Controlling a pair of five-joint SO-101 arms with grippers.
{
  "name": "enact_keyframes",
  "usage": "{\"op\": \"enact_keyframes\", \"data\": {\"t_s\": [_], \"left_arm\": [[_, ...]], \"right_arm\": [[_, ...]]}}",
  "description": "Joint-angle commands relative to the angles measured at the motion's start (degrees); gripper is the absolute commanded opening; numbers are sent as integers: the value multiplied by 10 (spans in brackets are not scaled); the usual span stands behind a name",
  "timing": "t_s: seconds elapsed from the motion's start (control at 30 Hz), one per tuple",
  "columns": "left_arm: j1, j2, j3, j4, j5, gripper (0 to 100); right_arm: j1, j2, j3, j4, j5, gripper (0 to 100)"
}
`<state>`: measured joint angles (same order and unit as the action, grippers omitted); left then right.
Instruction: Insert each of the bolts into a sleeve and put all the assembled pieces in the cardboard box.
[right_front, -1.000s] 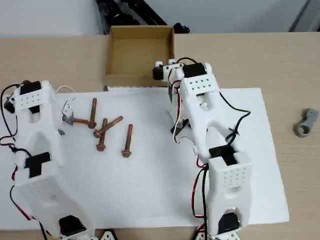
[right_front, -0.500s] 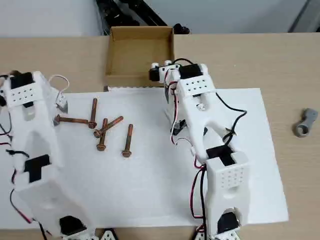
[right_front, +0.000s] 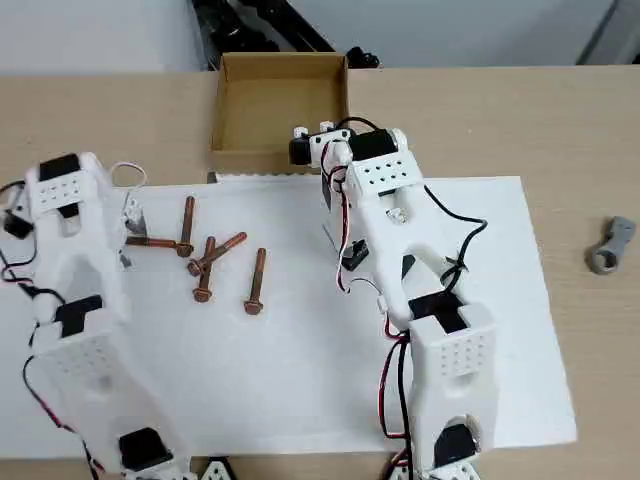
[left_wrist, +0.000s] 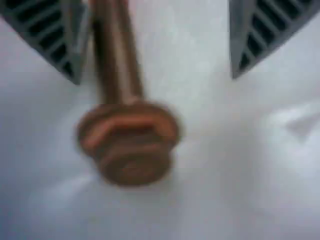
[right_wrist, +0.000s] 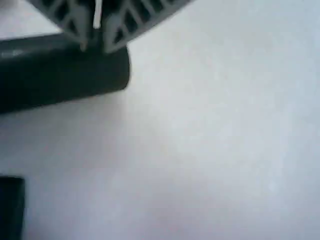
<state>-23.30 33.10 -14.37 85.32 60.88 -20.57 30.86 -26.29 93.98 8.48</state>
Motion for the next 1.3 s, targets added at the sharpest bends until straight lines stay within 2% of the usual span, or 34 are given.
{"op": "enact_keyframes", "data": {"t_s": [0.0,0.1,0.2,0.37,0.53,0.73,0.9,1.1,1.27], "left_arm": [[-2,33,-20,-39,5,181],[-9,56,-21,-41,5,179],[-26,58,-21,-41,-1,125],[-36,58,-21,-44,-73,11],[-33,55,-25,-33,-127,5],[-14,-23,-46,0,-192,5],[-3,-142,-43,50,-210,5],[30,-283,-29,87,-333,5],[33,-379,55,84,-396,5]], "right_arm": [[-1,-4,-25,-5,0,5],[-1,-4,-25,-2,0,5],[-1,-4,-25,-1,0,5],[-1,-4,-25,-3,0,5],[-1,-7,-25,0,-3,5],[-1,-7,-40,-6,-118,5],[7,-6,-97,-6,-200,5],[31,-4,-124,-14,-276,5],[51,22,-122,-61,-356,5]]}}
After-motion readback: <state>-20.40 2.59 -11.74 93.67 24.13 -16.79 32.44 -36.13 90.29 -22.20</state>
